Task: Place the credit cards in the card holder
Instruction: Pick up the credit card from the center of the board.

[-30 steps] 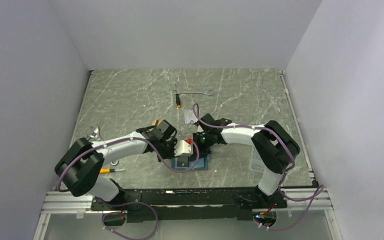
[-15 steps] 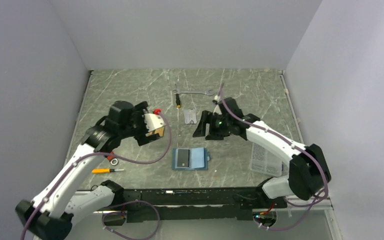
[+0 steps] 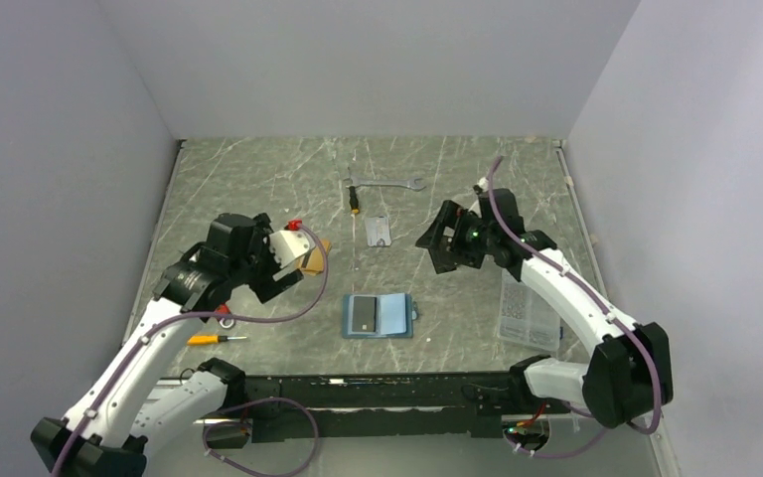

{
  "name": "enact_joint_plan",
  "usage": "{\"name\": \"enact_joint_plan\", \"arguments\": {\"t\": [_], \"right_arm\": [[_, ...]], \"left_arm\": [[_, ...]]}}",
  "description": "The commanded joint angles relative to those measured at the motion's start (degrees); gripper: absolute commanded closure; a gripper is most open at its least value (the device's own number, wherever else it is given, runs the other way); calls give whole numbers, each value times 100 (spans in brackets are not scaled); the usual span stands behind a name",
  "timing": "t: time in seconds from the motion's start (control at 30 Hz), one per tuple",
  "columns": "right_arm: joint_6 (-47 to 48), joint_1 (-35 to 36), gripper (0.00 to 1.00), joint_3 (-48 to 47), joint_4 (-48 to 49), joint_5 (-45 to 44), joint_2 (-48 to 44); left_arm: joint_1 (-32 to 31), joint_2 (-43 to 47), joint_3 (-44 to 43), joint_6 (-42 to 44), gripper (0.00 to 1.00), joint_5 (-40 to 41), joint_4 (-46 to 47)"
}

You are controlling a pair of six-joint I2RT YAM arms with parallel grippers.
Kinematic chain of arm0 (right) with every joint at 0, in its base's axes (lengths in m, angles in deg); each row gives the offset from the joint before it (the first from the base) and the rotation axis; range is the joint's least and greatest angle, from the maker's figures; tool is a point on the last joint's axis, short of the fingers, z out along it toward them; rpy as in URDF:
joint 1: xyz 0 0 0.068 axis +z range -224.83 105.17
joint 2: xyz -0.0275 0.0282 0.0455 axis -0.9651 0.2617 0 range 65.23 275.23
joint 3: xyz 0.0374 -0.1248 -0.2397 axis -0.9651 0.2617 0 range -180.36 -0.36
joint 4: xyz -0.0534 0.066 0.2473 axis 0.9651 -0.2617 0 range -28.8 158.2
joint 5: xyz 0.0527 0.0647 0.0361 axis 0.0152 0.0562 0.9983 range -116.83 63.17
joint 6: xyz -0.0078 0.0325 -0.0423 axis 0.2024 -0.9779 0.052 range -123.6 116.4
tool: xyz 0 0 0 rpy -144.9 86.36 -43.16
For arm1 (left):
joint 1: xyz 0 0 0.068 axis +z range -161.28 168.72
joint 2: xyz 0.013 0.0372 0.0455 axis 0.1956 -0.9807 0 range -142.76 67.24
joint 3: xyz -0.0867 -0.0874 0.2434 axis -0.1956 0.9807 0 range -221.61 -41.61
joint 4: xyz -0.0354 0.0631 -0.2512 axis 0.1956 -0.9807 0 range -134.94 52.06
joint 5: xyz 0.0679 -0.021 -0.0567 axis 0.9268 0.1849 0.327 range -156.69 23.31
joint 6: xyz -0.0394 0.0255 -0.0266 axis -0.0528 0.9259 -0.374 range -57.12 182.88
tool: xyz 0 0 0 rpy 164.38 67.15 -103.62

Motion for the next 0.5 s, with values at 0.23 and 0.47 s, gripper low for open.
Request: {"name": "enact_joint_plan", "arguments": {"t": [0.23, 0.47], "right_arm": [[450, -297, 2, -804, -814, -1214, 158], [415, -414, 4, -2282, -1886, -1105, 1234]], "left_arm": [[206, -1362, -710, 26, 1, -787, 162], [412, -2162, -1299, 21, 2, -1486, -183]]}}
